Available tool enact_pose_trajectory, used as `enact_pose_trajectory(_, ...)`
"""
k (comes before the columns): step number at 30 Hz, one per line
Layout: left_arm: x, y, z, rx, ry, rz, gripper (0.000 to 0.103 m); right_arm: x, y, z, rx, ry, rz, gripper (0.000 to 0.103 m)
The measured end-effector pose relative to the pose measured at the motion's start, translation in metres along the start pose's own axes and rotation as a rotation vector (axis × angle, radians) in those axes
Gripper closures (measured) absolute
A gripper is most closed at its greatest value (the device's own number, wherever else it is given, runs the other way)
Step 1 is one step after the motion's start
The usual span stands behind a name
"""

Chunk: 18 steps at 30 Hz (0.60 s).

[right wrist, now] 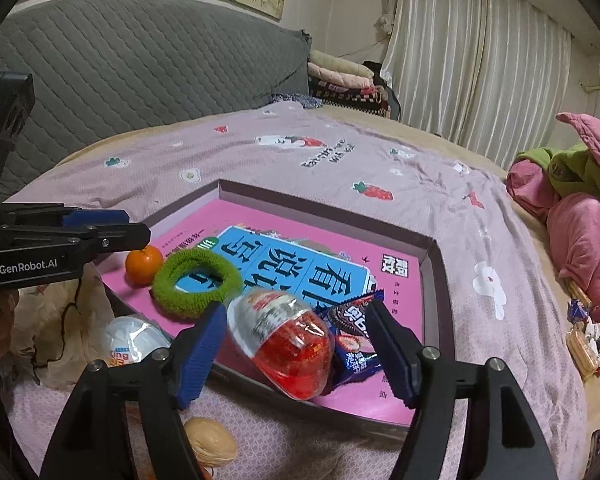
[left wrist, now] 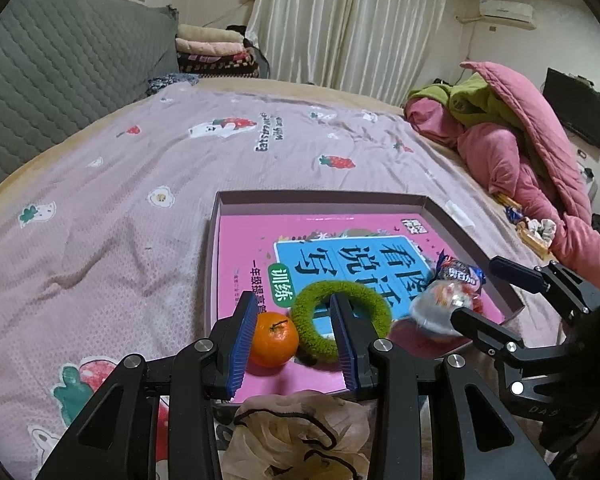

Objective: Organize objects
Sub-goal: 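Lower the chocolate egg beside the Oreo pack and open the right tool, then withdraw both tools from the tray toward the items on the bed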

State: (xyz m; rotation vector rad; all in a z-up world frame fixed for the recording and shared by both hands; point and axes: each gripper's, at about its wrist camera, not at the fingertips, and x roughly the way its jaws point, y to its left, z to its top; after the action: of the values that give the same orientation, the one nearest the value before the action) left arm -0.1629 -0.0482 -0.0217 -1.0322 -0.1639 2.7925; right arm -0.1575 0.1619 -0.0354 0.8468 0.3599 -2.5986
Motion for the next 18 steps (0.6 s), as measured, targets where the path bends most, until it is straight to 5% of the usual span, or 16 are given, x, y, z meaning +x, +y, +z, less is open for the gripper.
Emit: enact_pose_trajectory(18,-0.023,-0.007,0.004,0.024,-0.081,-0.01,0.044,-0.013,-0.002,0.003,0.001,-0.075,-0.024,0.026)
